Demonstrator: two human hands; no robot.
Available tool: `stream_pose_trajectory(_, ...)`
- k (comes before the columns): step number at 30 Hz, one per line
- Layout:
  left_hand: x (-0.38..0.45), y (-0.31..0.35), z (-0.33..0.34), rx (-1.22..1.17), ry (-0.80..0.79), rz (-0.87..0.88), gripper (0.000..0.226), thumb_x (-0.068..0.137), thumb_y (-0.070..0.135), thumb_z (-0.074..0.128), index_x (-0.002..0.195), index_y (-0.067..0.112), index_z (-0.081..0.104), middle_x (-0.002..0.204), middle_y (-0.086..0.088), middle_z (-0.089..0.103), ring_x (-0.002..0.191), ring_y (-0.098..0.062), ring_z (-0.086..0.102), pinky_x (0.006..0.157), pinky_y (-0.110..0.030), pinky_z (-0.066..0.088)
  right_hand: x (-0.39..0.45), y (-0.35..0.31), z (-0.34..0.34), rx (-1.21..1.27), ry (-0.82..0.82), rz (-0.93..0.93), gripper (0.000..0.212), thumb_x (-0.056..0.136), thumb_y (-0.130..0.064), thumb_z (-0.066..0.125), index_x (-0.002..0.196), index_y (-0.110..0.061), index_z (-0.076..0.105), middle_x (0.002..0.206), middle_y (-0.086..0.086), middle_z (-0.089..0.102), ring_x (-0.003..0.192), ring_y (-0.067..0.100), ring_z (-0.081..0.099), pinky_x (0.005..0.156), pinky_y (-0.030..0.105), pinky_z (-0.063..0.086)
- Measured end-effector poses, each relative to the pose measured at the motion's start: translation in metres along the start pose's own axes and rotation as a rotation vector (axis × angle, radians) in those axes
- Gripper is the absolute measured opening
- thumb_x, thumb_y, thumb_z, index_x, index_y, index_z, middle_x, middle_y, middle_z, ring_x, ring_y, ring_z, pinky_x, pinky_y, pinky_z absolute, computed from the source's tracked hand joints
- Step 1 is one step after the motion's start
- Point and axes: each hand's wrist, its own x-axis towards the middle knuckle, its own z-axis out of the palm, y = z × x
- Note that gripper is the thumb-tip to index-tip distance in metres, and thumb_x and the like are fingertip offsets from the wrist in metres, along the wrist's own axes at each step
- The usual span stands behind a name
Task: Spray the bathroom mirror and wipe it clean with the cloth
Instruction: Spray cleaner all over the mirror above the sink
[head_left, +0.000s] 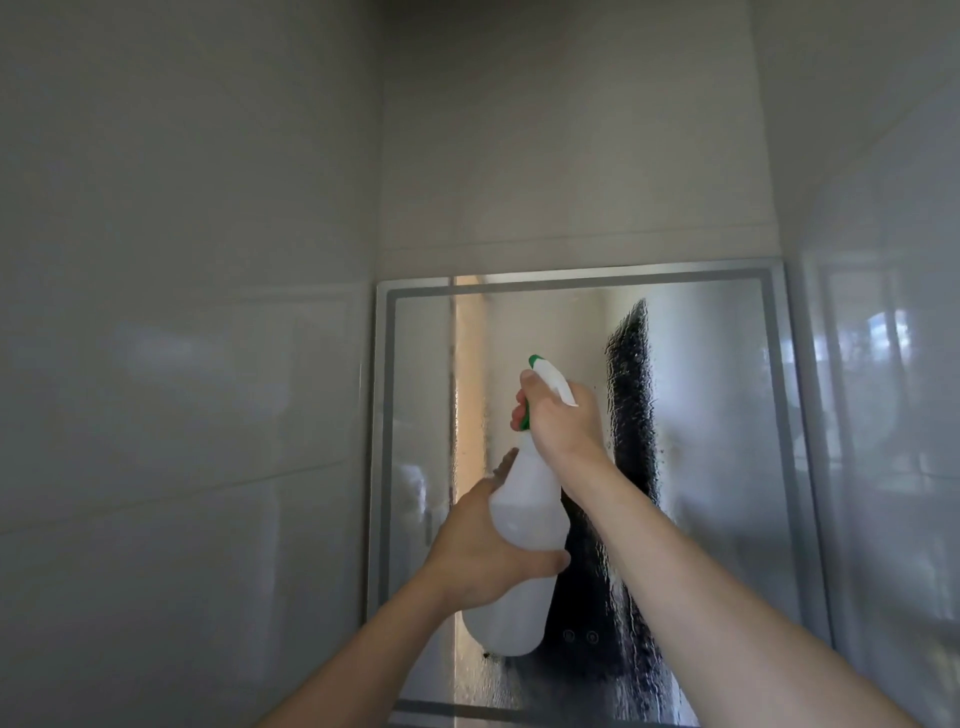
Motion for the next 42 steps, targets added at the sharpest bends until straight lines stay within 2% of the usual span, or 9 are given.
stream_pose_trajectory(5,0.009,0.008,-0.003,0.001,0.038,-0.005,0.061,0.054,0.039,0.096,0.099,0.036,0.054,0.099,0.012,0.069,0.091,-0.008,0.069,0.082,-0.035,0.061,0.007,-0.009,-0.003,-0.029,-0.080,0.018,0.036,0.081,-0.040,0.065,0.089,-0.005,0.068,0.078,0.009,0.072,0.074,0.018,0.061,0.080,0.039,0.051)
stream_pose_trajectory(11,0.005,0.004,0.000,0.015,0.027,0.006,0.066,0.052,0.047,0.095,0.103,0.036,0.054,0.099,0.013,0.069,0.092,-0.008,0.069,0.083,-0.038,0.062,0.012,-0.007,0.000,-0.040,-0.063,0.010,0.029,0.088,-0.034,0.058,0.071,-0.010,0.063,0.058,0.006,0.067,0.064,0.026,0.065,0.085,0.049,0.057)
stream_pose_trajectory(17,0.005,-0.005,-0.009,0.050,0.031,-0.016,0.070,0.048,0.057,0.093,0.105,0.034,0.058,0.097,0.012,0.069,0.090,-0.009,0.070,0.080,-0.042,0.063,0.015,0.002,0.000,0.153,-0.321,0.176,0.034,0.070,-0.040,0.078,0.096,-0.019,0.072,0.104,0.007,0.075,0.099,0.022,0.067,0.086,0.040,0.049)
stream_pose_trajectory(20,0.004,-0.013,-0.011,0.069,0.055,-0.033,0.081,0.043,0.065,0.090,0.110,0.032,0.057,0.099,0.011,0.069,0.089,-0.011,0.071,0.078,-0.045,0.063,0.015,0.007,0.010,0.148,-0.303,0.172,0.035,0.082,-0.038,0.076,0.096,-0.007,0.072,0.095,0.010,0.078,0.093,0.031,0.073,0.085,0.044,0.056)
stream_pose_trajectory(23,-0.001,-0.016,-0.012,0.078,0.090,-0.045,0.081,0.044,0.064,0.089,0.111,0.034,0.054,0.101,0.013,0.067,0.091,-0.010,0.069,0.079,-0.041,0.063,0.012,0.009,0.020,0.077,-0.237,0.143,0.028,0.090,-0.033,0.067,0.074,-0.009,0.065,0.070,0.011,0.071,0.072,0.029,0.064,0.069,0.038,0.052)
stream_pose_trajectory(25,-0.004,-0.018,-0.016,0.082,0.103,-0.057,0.079,0.044,0.064,0.088,0.109,0.034,0.054,0.101,0.013,0.067,0.092,-0.009,0.068,0.080,-0.041,0.063,0.010,0.010,0.026,0.055,-0.235,0.127,0.029,0.089,-0.031,0.064,0.067,-0.012,0.062,0.066,0.011,0.068,0.071,0.027,0.062,0.074,0.039,0.050)
stream_pose_trajectory(30,-0.006,-0.018,-0.031,0.139,0.151,-0.109,0.084,0.042,0.068,0.082,0.111,0.031,0.052,0.103,0.012,0.063,0.091,-0.009,0.065,0.078,-0.038,0.061,0.007,0.004,0.039,0.076,-0.307,0.121,0.024,0.090,-0.023,0.067,0.068,-0.015,0.070,0.081,0.008,0.075,0.081,0.021,0.065,0.083,0.041,0.054)
stream_pose_trajectory(37,-0.007,-0.021,-0.031,0.065,0.193,-0.111,0.081,0.042,0.064,0.084,0.109,0.031,0.054,0.101,0.011,0.066,0.089,-0.010,0.068,0.077,-0.042,0.063,0.011,-0.001,0.054,-0.010,-0.327,0.084,0.025,0.084,-0.014,0.060,0.060,-0.012,0.054,0.062,0.007,0.059,0.065,0.023,0.057,0.071,0.033,0.043)
stream_pose_trajectory(42,-0.007,-0.021,-0.035,0.086,0.231,-0.122,0.075,0.046,0.058,0.087,0.106,0.030,0.053,0.098,0.012,0.064,0.087,-0.007,0.066,0.075,-0.038,0.062,0.015,0.007,0.057,0.034,-0.378,0.085,0.009,0.076,-0.019,0.067,0.067,-0.021,0.069,0.084,0.007,0.074,0.089,0.025,0.070,0.079,0.038,0.050)
